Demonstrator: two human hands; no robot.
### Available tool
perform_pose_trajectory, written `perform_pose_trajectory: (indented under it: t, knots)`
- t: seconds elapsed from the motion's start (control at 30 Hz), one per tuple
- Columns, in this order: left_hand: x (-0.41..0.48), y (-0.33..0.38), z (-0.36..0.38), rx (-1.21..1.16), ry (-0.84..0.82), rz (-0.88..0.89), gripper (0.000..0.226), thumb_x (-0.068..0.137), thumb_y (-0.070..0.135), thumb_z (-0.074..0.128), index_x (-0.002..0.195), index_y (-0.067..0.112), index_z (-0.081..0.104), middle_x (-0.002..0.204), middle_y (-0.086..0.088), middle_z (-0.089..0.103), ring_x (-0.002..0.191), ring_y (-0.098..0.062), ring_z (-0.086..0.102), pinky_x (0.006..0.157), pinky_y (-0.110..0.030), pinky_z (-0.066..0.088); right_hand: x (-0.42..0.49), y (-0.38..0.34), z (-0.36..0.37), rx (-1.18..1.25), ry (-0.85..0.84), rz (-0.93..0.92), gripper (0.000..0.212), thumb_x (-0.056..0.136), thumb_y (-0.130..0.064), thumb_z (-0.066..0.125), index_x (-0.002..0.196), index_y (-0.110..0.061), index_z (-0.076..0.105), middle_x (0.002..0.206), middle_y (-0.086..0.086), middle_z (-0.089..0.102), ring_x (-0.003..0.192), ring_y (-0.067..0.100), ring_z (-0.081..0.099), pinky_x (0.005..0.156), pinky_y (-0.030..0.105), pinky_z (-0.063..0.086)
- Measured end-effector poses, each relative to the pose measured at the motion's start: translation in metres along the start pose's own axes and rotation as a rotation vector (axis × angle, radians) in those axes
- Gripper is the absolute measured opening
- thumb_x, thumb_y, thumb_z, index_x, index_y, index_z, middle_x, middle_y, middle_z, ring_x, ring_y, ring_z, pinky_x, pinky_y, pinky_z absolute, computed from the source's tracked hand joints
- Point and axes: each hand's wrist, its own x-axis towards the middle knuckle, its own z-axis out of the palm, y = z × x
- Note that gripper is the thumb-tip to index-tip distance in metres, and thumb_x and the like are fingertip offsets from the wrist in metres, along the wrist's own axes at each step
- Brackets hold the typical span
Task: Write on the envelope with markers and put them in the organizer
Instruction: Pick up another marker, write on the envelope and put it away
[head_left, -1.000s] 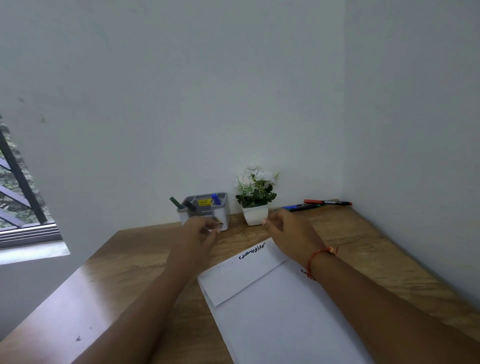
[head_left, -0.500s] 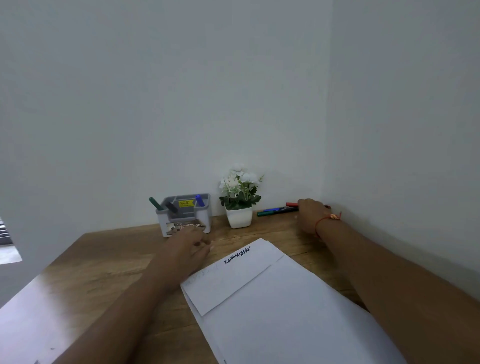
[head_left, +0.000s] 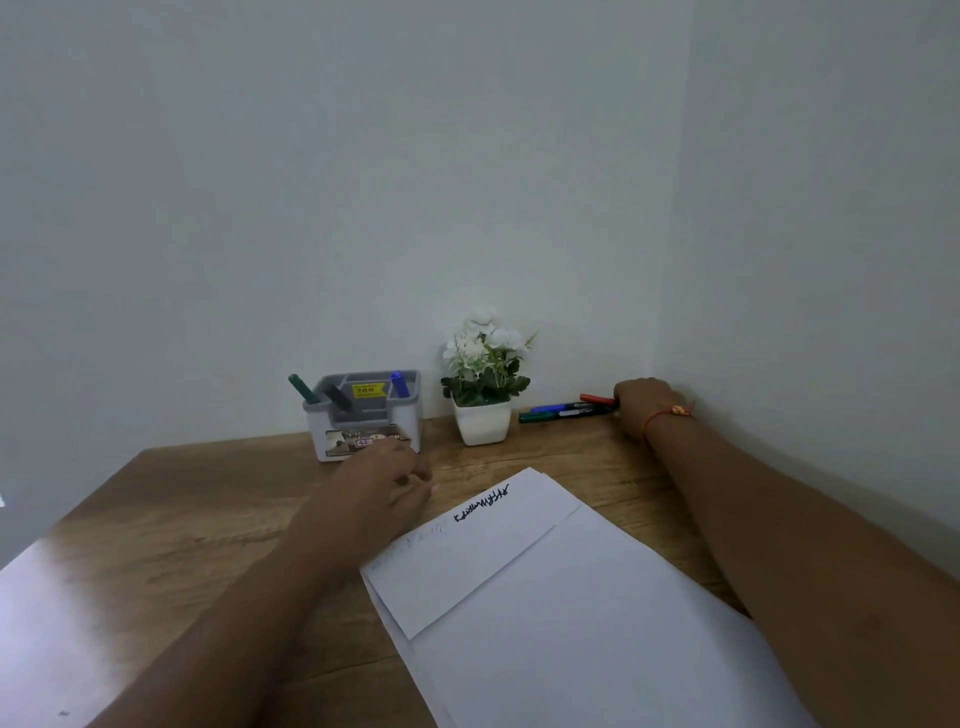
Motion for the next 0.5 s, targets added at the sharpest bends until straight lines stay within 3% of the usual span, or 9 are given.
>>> perform_pose_trajectory:
  t: [0.23,0.37,0.5]
  knots:
    - [-0.001,0.010,-0.005,0.000,-0.008,-0.001,0.013,0.093,0.038,0.060,0.099,0.029,0.067,0.095,0.018,0.054,0.084,0.004,0.051,0.064,-0.010,0.034,-0.014,-0.006,-0.009,0.074,0.138,0.049,0.023,0.093,-0.011,0.056,0.114,-0.008,0.064,0.112,0.014,0.066,0.099,0.029,0.064,0.082,0.036,0.054]
    - [-0.002,0.012,-0.007,-0.017,-0.005,-0.012,0.015,0.093,0.038,0.060,0.102,0.028,0.067,0.095,0.018,0.053,0.085,0.005,0.052,0.065,-0.009,0.035,-0.032,-0.017,-0.040,0.301,0.322,0.038,0.008,0.092,-0.010,0.056,0.100,-0.008,0.059,0.102,0.015,0.063,0.078,0.026,0.057,0.065,0.032,0.045]
    - [-0.002,0.015,-0.007,-0.034,0.036,-0.038,0.023,0.092,0.038,0.061,0.110,0.024,0.066,0.099,0.015,0.058,0.087,0.001,0.055,0.066,-0.009,0.037,-0.071,-0.039,-0.085,0.570,0.415,-0.090,0.013,0.096,-0.010,0.050,0.104,-0.004,0.058,0.095,0.012,0.060,0.077,0.024,0.056,0.060,0.030,0.041]
